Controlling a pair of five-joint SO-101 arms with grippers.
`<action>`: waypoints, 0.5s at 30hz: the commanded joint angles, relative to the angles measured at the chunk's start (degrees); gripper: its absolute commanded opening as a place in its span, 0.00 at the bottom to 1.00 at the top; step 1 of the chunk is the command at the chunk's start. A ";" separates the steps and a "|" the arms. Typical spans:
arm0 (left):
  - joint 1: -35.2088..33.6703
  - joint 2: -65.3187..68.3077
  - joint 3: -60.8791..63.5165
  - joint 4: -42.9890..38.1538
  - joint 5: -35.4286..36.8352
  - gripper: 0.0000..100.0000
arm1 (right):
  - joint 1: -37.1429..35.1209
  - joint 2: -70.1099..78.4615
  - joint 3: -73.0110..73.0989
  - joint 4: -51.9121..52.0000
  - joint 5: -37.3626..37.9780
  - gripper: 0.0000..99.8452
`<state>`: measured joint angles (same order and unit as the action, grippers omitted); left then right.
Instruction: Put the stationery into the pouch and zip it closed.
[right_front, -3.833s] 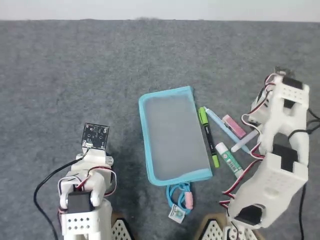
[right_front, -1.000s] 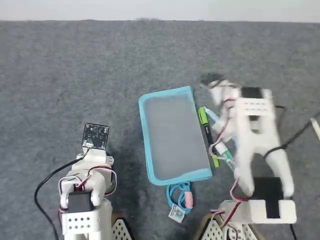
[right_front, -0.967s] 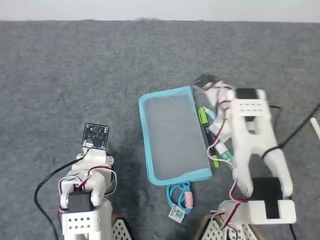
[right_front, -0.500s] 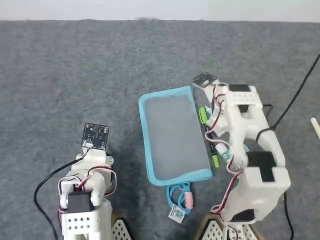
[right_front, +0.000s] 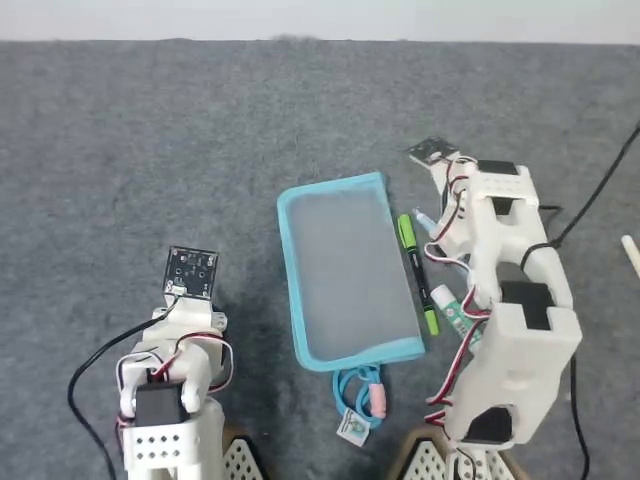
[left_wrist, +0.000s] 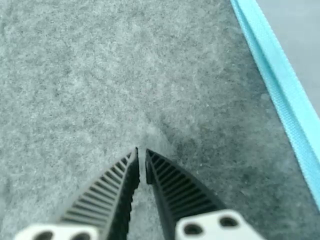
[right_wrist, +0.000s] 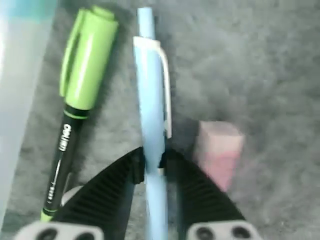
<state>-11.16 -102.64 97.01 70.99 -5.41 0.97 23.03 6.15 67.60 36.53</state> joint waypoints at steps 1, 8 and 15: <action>-0.35 0.26 -0.31 0.26 -0.70 0.02 | 3.30 -5.76 -4.04 4.35 -0.53 0.01; -0.35 0.26 -0.31 0.26 -0.70 0.02 | 10.33 -20.62 -5.71 16.13 6.15 0.01; -0.35 0.26 -0.31 0.26 -0.70 0.02 | 28.00 -24.22 -5.71 17.54 19.96 0.01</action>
<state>-11.16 -102.64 97.01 70.99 -5.41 21.89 1.76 3.25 84.57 49.54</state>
